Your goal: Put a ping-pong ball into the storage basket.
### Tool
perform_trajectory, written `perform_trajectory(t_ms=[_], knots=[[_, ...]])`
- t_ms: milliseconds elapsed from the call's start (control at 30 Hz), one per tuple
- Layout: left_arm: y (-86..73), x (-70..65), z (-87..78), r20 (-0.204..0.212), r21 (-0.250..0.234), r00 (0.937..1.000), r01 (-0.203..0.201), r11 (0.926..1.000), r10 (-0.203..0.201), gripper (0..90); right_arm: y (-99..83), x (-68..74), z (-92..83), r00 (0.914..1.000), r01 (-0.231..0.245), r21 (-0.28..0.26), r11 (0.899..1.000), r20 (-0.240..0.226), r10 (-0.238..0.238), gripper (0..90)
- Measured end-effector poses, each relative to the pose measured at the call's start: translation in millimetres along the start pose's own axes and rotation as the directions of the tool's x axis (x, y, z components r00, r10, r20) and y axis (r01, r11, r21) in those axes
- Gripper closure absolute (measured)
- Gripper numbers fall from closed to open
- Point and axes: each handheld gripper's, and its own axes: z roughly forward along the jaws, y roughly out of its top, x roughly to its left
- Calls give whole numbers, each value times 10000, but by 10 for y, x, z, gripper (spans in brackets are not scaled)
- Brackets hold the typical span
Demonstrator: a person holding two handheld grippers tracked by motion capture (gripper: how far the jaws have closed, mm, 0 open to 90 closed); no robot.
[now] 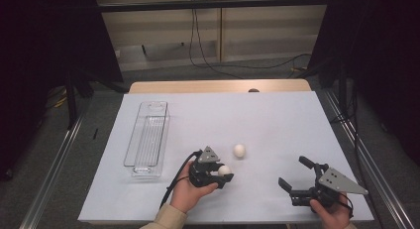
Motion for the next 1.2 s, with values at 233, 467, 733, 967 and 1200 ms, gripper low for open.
perform_trajectory(t_ms=[233, 467, 733, 967, 1200], knots=[[34, 26, -66, -33, -85, 9998, 170, 9998, -171, 510, -1, 2, 6, 10000, 35, 23, 10000, -49, -35, 7], [69, 47, -115, -111, -197, 9995, 297, 9994, -299, 510, -1, 0, 3, 10000, 7, 10, 10000, -26, -7, 7], [136, 86, -194, -113, -155, 9984, 559, 9983, -561, 510, -2, 1, 3, 10000, -35, -31, 10000, -39, 35, 7], [199, 129, -274, -109, -255, 9972, 736, 9970, -739, 510, -1, 1, 9, 10000, -1, -17, 10000, -60, 1, 7], [215, 161, -303, -75, -281, 9956, 927, 9953, -929, 510, -1, 3, 9, 10000, -9, -9, 10000, -61, 9, 7]])
